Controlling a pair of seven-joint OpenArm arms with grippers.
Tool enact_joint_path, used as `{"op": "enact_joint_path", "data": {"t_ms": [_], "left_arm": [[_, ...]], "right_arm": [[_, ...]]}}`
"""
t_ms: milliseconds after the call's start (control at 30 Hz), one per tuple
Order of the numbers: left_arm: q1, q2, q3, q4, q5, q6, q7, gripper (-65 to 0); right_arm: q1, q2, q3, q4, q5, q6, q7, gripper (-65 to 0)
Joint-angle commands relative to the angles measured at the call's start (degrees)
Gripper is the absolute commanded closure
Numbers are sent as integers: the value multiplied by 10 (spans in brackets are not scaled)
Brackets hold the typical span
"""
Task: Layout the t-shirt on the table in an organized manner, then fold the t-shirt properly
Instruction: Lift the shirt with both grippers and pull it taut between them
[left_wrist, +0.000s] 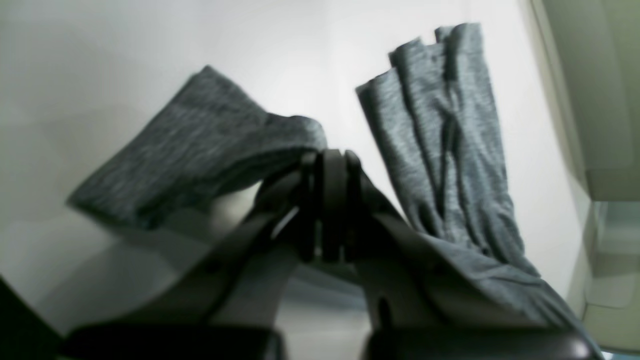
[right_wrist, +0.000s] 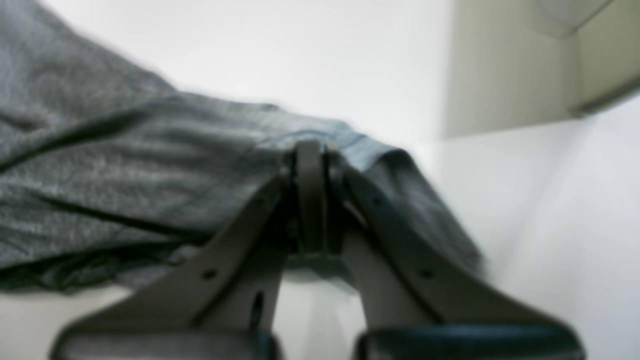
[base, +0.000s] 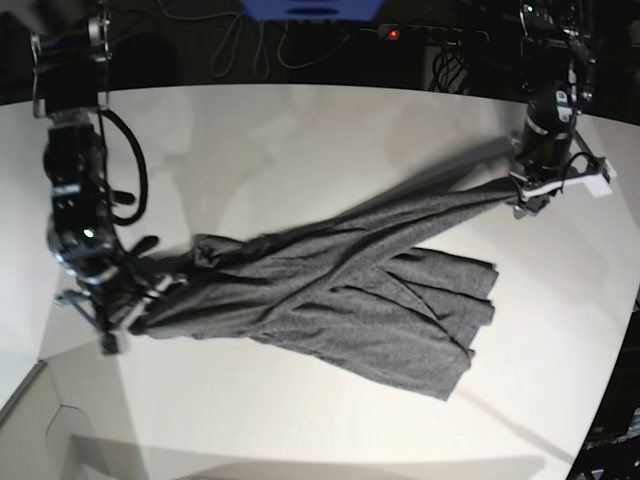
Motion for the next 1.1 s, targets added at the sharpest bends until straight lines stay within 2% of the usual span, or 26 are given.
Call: {"op": "enact_joint_path", "data": {"t_ms": [0, 200, 300, 467, 567, 667, 800, 900, 1067], "left_arm": [[-5, -8, -14, 15, -6, 4, -9, -4], [-3, -20, -27, 57, -7, 4, -9, -4], [-1, -21, -27, 64, -7, 4, -9, -4], [-6, -21, -15, 58, -7, 4, -9, -4], [-8, -21, -10, 57, -7, 4, -9, -4], [-7, -21, -10, 57, -7, 4, -9, -4], [-5, -19, -10, 57, -7, 4, -9, -4], [-3, -16, -9, 57, -7, 4, -9, -4], [-3, -15, -9, 57, -7, 4, -8, -4]], "right_arm": [[-10, 9, 25, 27, -2, -2, 9, 0], [-107, 5, 130, 129, 2, -1, 9, 0], [-156, -10, 163, 162, 2, -1, 10, 0], [-197, -35, 169, 166, 2, 1, 7, 0], [-195, -40, 150, 166, -1, 56, -9, 0], [-163, -39, 120, 153, -2, 96, -57, -71], [-109, -39, 111, 103, -2, 104, -89, -243], [-62, -40, 100, 35, -2, 104, -89, -335], [-8, -41, 96, -76, -1, 104, -88, -357]]}}
